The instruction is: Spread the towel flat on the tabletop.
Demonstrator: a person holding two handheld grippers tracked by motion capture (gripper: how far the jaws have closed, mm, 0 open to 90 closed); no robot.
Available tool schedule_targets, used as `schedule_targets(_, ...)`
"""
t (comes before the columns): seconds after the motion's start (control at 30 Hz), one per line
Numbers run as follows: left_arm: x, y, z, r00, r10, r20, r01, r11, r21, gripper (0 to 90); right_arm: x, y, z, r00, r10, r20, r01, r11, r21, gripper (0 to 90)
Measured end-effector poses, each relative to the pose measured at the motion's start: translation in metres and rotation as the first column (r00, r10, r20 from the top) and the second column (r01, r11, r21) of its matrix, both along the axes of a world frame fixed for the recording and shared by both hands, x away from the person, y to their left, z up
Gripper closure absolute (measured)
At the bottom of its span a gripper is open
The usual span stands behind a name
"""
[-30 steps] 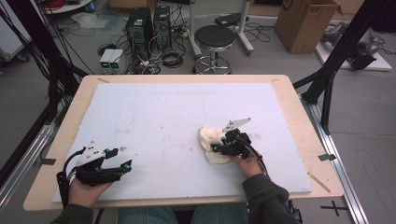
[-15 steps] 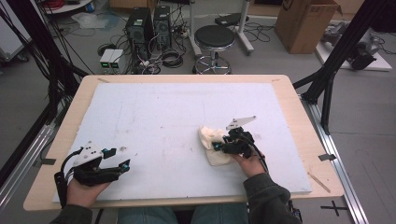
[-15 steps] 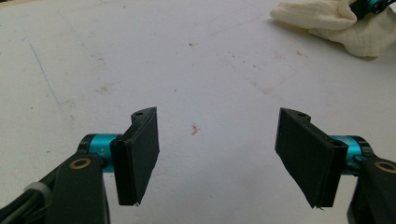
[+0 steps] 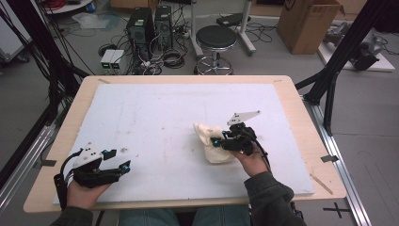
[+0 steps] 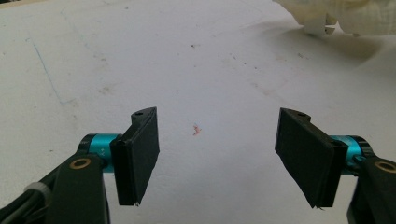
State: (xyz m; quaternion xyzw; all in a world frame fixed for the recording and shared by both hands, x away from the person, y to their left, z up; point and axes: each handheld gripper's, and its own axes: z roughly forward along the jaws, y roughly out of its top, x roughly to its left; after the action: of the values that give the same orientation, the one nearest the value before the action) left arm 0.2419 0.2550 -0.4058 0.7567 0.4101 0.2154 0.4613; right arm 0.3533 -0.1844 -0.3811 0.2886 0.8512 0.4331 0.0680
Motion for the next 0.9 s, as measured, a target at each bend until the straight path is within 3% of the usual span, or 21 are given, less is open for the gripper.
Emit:
schedule_targets(0.13,0.000,0.000,0.000,1.0000,-0.003,0.000,0.003,1.0000,-0.001,30.8,-0.001,0.011,0.013,0.9997,0.020,0.013,-0.020,0.999,0.026,71.2)
schedule_targets(0.43,0.000,0.001,0.001,1.0000,0.000,0.003,0.000,1.0000,-0.002,30.9,0.004,0.039,0.025,0.9979,0.061,0.024,-0.062,0.997,0.048,71.1)
schedule_targets(0.73,0.000,0.001,0.000,1.0000,0.000,0.003,0.000,1.0000,-0.007,31.1,0.013,0.073,0.026,0.9972,0.072,0.021,-0.073,0.994,0.078,70.9)
schedule_targets(0.9,0.001,0.002,0.001,1.0000,-0.004,0.005,0.004,1.0000,-0.003,31.1,0.020,0.092,0.013,0.9987,0.050,0.010,-0.051,0.997,0.060,70.0)
